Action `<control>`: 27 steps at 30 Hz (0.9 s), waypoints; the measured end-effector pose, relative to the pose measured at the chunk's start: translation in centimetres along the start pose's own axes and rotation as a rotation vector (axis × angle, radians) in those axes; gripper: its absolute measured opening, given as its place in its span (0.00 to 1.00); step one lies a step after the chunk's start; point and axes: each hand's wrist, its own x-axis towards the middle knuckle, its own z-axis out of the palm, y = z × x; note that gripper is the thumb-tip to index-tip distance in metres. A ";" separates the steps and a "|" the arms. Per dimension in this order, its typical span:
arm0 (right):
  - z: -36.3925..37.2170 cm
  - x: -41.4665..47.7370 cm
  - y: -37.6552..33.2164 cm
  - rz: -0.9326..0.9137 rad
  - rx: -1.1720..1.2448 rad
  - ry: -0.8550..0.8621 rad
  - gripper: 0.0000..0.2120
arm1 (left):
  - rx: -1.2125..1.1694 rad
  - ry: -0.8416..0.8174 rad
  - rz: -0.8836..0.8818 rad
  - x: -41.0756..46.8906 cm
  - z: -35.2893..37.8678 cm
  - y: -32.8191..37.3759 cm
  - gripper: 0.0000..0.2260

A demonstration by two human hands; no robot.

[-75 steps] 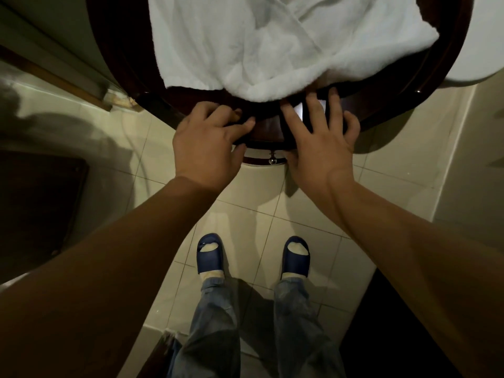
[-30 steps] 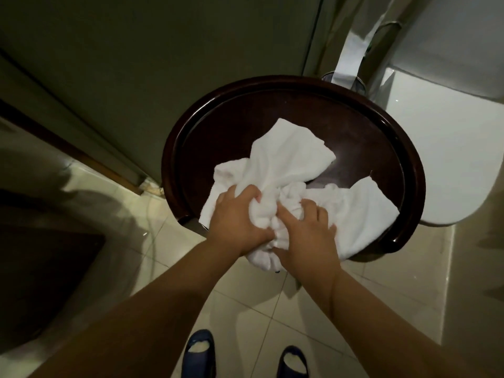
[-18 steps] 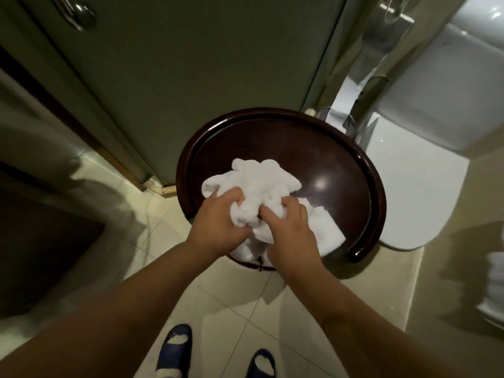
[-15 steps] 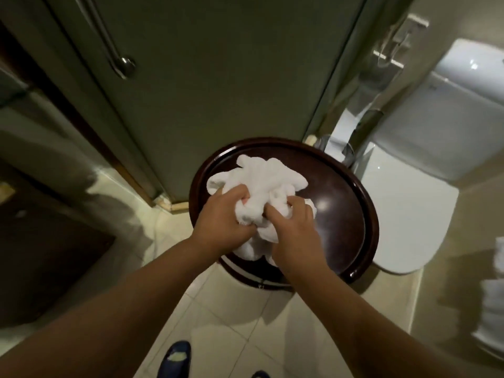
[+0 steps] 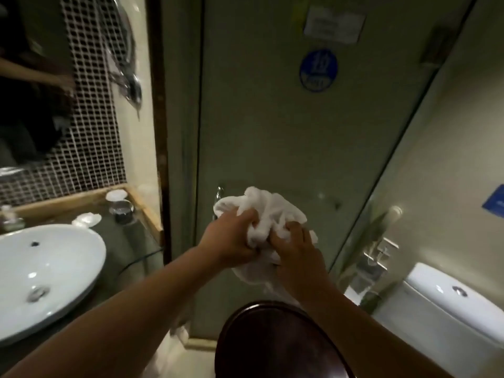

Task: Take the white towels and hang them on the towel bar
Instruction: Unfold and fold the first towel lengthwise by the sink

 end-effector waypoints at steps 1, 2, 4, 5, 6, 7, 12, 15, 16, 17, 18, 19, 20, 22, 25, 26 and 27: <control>-1.4 1.2 -1.0 -0.045 0.006 0.023 0.24 | 0.076 0.013 0.011 0.2 -2.3 0.1 0.24; -2.6 2.2 -2.1 -0.082 0.013 0.050 0.25 | 0.144 0.041 0.029 0.3 -4.3 0.0 0.24; -5.2 4.5 -5.0 -0.140 0.045 0.086 0.26 | 0.278 0.109 0.044 0.4 -9.3 -0.5 0.23; -6.3 5.7 -6.5 -0.159 0.060 0.091 0.25 | 0.344 0.144 0.050 0.4 -11.7 -0.8 0.23; -7.1 6.9 -8.0 -0.179 0.070 0.092 0.25 | 0.409 0.191 0.072 0.4 -13.9 -1.2 0.22; -7.9 8.1 -9.4 -0.201 0.080 0.099 0.24 | 0.468 0.241 0.095 0.3 -16.1 -1.8 0.22; -9.8 14.1 -16.3 -0.324 0.130 0.188 0.20 | 0.526 0.233 -0.026 -0.1 -25.2 -5.2 0.27; -10.0 17.4 -20.6 -0.347 0.136 0.206 0.22 | 0.593 0.261 -0.074 -0.7 -29.6 -8.0 0.26; -10.0 18.3 -22.0 -0.355 0.135 0.187 0.24 | 0.621 0.275 -0.092 -0.8 -30.7 -9.1 0.27; -9.8 19.2 -23.5 -0.366 0.128 0.173 0.26 | 0.644 0.286 -0.115 -1.0 -31.7 -10.1 0.27; -9.8 20.0 -24.9 -0.373 0.118 0.156 0.27 | 0.652 0.295 -0.142 -1.1 -32.5 -11.3 0.27; -9.6 20.8 -26.1 -0.375 0.118 0.150 0.28 | 0.641 0.300 -0.171 -1.1 -33.1 -12.5 0.27; -9.2 21.7 -27.2 -0.371 0.126 0.150 0.28 | 0.611 0.301 -0.200 -1.2 -33.6 -13.7 0.27; -8.2 23.2 -29.0 -0.359 0.134 0.135 0.29 | 0.523 0.298 -0.246 -1.1 -33.8 -16.4 0.25; -5.9 25.3 -30.9 -0.340 0.135 0.083 0.31 | 0.376 0.311 -0.316 -0.9 -32.9 -20.4 0.24; -4.8 26.0 -31.4 -0.338 0.133 0.067 0.32 | 0.332 0.318 -0.331 -0.8 -32.1 -21.9 0.25; -3.7 26.7 -31.8 -0.338 0.125 0.050 0.32 | 0.294 0.328 -0.345 -0.6 -31.1 -23.3 0.25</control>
